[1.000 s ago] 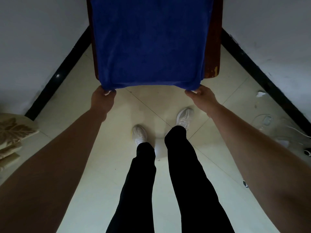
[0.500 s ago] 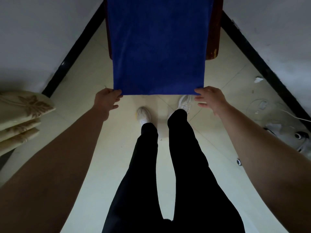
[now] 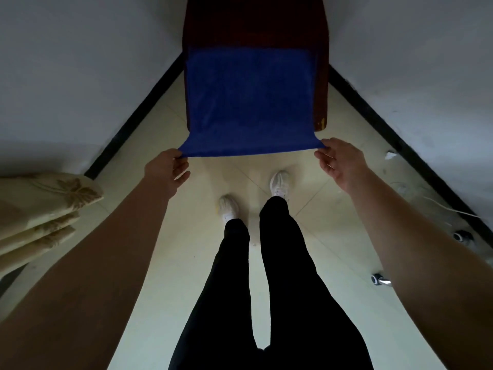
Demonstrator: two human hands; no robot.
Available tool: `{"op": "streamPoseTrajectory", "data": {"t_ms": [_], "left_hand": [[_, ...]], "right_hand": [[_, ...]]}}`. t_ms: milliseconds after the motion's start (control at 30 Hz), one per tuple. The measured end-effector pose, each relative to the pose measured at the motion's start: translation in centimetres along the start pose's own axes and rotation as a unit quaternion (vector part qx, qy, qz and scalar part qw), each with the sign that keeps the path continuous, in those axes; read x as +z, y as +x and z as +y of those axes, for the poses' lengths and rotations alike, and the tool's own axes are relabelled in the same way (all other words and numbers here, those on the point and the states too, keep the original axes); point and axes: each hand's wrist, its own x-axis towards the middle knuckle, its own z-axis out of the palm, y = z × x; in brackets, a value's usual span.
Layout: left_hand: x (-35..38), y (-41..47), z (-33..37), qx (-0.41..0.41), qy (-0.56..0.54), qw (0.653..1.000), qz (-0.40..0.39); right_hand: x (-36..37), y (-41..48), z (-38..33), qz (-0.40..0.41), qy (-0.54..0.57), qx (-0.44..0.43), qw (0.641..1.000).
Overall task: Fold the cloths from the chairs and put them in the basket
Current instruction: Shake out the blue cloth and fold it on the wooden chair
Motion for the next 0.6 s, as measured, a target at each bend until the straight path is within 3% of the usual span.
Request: {"op": "streamPoseTrajectory", "data": {"t_ms": [267, 600], "left_hand": [[4.9, 1.7, 8.4, 0.046, -0.033, 0.998, 0.010], [11.6, 8.0, 16.0, 0.109, 0.008, 0.994, 0.018]], "right_hand": [[4.4, 3.9, -8.1, -0.031, 0.049, -0.022, 0.998], [8.3, 11.0, -15.6, -0.019, -0.011, -0.037, 0.999]]}}
